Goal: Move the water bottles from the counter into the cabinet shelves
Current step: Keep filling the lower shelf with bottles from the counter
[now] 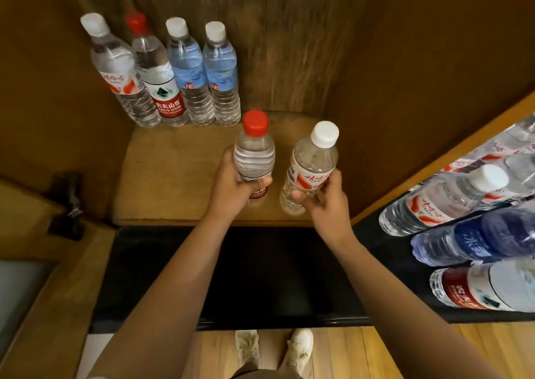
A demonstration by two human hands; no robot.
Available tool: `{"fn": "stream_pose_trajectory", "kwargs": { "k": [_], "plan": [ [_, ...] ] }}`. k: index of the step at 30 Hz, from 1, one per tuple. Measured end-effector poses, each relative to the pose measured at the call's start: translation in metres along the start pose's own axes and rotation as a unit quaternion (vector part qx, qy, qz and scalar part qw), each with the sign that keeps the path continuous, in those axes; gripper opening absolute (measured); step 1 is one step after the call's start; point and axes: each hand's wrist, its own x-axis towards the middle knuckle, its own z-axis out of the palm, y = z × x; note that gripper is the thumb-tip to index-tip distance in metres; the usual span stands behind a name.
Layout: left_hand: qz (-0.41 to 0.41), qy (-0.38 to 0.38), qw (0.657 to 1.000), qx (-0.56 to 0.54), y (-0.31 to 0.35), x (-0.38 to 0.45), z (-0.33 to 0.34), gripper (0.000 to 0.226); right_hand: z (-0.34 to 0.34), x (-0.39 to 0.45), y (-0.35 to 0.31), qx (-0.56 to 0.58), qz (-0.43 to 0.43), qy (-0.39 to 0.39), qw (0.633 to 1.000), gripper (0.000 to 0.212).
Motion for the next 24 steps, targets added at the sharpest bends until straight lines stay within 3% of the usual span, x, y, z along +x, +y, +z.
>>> {"fn": "stream_pose_trajectory", "kwargs": {
  "k": [6, 10, 15, 24],
  "plan": [
    [0.011, -0.005, 1.0, 0.027, -0.009, -0.002, -0.002, 0.073, 0.003, -0.005, 0.003, 0.0, 0.007, 0.014, 1.0, 0.067],
    [-0.016, 0.064, 0.996, 0.058, -0.025, -0.013, -0.003, 0.089, 0.011, -0.01, 0.013, -0.037, 0.014, 0.06, 0.997, 0.075],
    [-0.051, 0.129, 0.978, 0.156, -0.044, -0.014, 0.004, 0.065, 0.017, -0.003, 0.028, -0.165, -0.006, 0.079, 0.983, 0.073],
    [-0.037, 0.154, 0.967, 0.202, -0.042, 0.038, 0.023, 0.061, 0.02, 0.056, 0.017, -0.186, 0.005, 0.078, 0.979, 0.07]
  ]
}}
